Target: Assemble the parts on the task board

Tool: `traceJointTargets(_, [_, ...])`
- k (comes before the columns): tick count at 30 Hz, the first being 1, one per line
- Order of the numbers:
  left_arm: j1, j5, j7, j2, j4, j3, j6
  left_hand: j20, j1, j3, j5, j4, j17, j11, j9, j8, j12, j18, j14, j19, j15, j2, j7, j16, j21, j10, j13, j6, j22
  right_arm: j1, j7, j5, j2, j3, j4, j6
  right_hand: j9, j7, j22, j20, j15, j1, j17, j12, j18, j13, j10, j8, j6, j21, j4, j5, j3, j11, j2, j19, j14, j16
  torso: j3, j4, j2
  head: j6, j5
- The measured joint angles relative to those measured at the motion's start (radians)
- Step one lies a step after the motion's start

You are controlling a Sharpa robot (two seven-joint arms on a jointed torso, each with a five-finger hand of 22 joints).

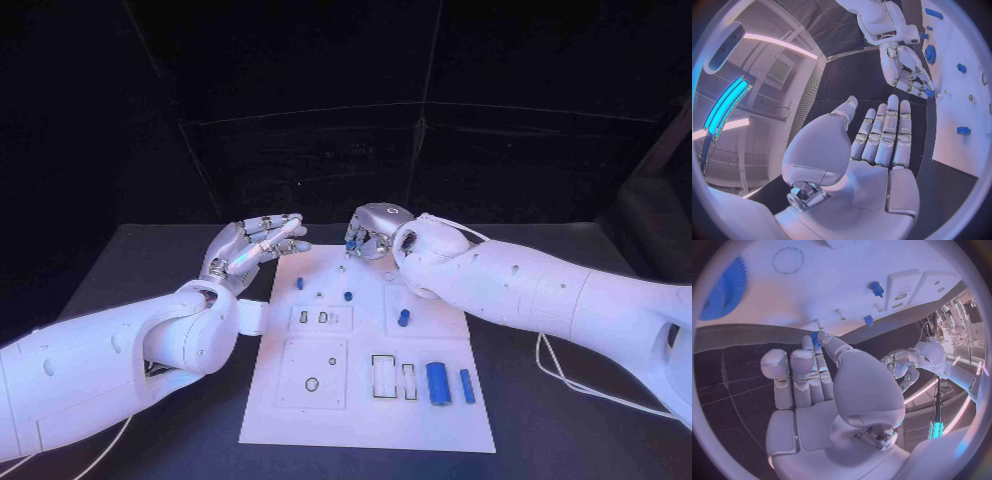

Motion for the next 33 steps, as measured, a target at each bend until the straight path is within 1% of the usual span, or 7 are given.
traceJointTargets(4, [0.004, 0.000, -0.001, 0.000, 0.000, 0.000, 0.001, 0.000, 0.000, 0.000, 0.000, 0.000, 0.000, 0.000, 0.000, 0.000, 0.000, 0.000, 0.000, 0.000, 0.000, 0.000, 0.000, 0.000, 0.000, 0.000, 0.000, 0.000, 0.000, 0.000, 0.000, 0.001, 0.009, 0.000, -0.006, 0.015, 0.000, 0.000, 0.001, 0.000, 0.000, 0.000, 0.001, 0.000, 0.000, 0.000, 0.000, 0.000, 0.000, 0.000, 0.000, 0.000, 0.000, 0.000, 0.000, 0.000, 0.000, 0.000, 0.0000, 0.0000, 0.001, 0.000, 0.000])
traceJointTargets(13, [0.007, 0.001, -0.004, 0.002, -0.002, 0.000, 0.003, 0.000, 0.000, 0.000, 0.000, 0.000, 0.000, 0.000, 0.000, 0.000, 0.000, 0.000, 0.000, 0.000, 0.000, 0.000, 0.000, 0.000, 0.000, 0.000, 0.000, 0.000, -0.001, 0.000, -0.002, 0.002, 0.014, 0.000, -0.004, 0.055, 0.000, -0.001, 0.003, 0.000, 0.000, 0.000, 0.002, 0.000, 0.000, 0.000, 0.000, -0.006, -0.002, 0.000, 0.003, 0.000, 0.003, 0.000, 0.000, 0.000, 0.000, 0.004, 0.0005, 0.0005, 0.001, -0.007, 0.002])
traceJointTargets(18, [0.007, 0.001, -0.005, 0.001, -0.003, 0.000, 0.004, 0.000, 0.000, 0.000, 0.000, 0.000, 0.000, 0.000, 0.000, 0.000, 0.000, 0.000, 0.000, 0.000, 0.000, 0.000, 0.000, 0.000, 0.000, 0.000, 0.000, 0.000, -0.001, 0.001, -0.003, 0.002, 0.006, 0.001, 0.003, 0.065, 0.000, -0.001, 0.003, 0.000, 0.000, 0.000, 0.002, 0.000, 0.000, 0.000, 0.000, -0.007, -0.005, 0.000, 0.003, 0.000, 0.003, 0.000, 0.000, 0.000, 0.000, 0.004, 0.0006, 0.0004, 0.001, -0.009, 0.005])
traceJointTargets(25, [0.008, 0.001, -0.006, 0.001, -0.006, 0.000, 0.004, 0.000, 0.000, 0.000, 0.000, 0.000, 0.000, 0.000, 0.000, 0.000, 0.000, 0.000, 0.000, 0.000, 0.000, 0.000, 0.000, 0.000, 0.000, 0.000, 0.000, 0.000, -0.001, 0.003, -0.006, 0.002, 0.007, 0.001, 0.003, 0.072, 0.000, 0.002, 0.003, 0.000, 0.000, -0.003, 0.001, -0.003, 0.000, 0.000, 0.000, -0.005, -0.002, 0.000, 0.003, 0.000, 0.003, 0.000, -0.003, 0.000, 0.000, 0.004, 0.0006, -0.0007, 0.001, -0.009, 0.005])
traceJointTargets(28, [0.008, 0.001, -0.006, 0.001, -0.006, 0.000, 0.005, 0.000, 0.000, 0.000, 0.000, 0.000, 0.000, 0.000, 0.000, 0.000, 0.000, 0.000, 0.000, 0.000, 0.000, 0.000, 0.000, 0.000, 0.000, 0.000, 0.000, 0.000, -0.001, 0.003, -0.008, 0.002, 0.013, 0.001, -0.002, 0.072, 0.000, 0.005, -0.001, 0.000, 0.000, -0.005, -0.007, -0.012, 0.000, -0.002, -0.010, -0.005, -0.004, 0.000, 0.008, 0.000, 0.008, 0.009, -0.006, 0.000, 0.000, 0.004, 0.0007, -0.0007, 0.001, -0.009, 0.003])
traceJointTargets(30, [0.008, 0.001, -0.007, 0.001, -0.006, 0.000, 0.005, 0.000, 0.000, 0.000, 0.000, 0.000, 0.000, 0.000, 0.000, 0.000, 0.000, 0.000, 0.000, 0.000, 0.000, 0.000, 0.000, 0.000, 0.000, 0.000, 0.000, 0.000, -0.001, 0.003, -0.010, 0.002, 0.017, 0.001, -0.006, 0.072, 0.007, 0.018, -0.011, 0.006, 0.002, -0.015, -0.015, -0.022, 0.000, -0.007, -0.046, -0.018, -0.023, 0.000, 0.016, 0.000, 0.016, 0.017, -0.015, -0.006, -0.002, 0.004, 0.0007, -0.0007, 0.001, -0.009, 0.003])
traceJointTargets(33, [0.008, 0.001, -0.007, 0.001, -0.007, 0.000, 0.006, 0.000, 0.000, 0.000, 0.000, 0.000, 0.000, 0.000, 0.000, -0.004, 0.000, 0.000, 0.000, 0.000, 0.000, 0.000, 0.000, 0.000, 0.000, 0.000, 0.000, 0.000, -0.001, 0.001, -0.014, 0.002, 0.024, 0.000, -0.014, 0.073, -0.001, 0.032, -0.063, 0.019, 0.025, -0.030, -0.062, -0.022, 0.000, -0.010, -0.135, -0.036, -0.089, -0.027, 0.022, -0.005, 0.022, 0.037, -0.031, -0.052, -0.024, -0.026, 0.0007, -0.0006, 0.001, -0.009, 0.002])
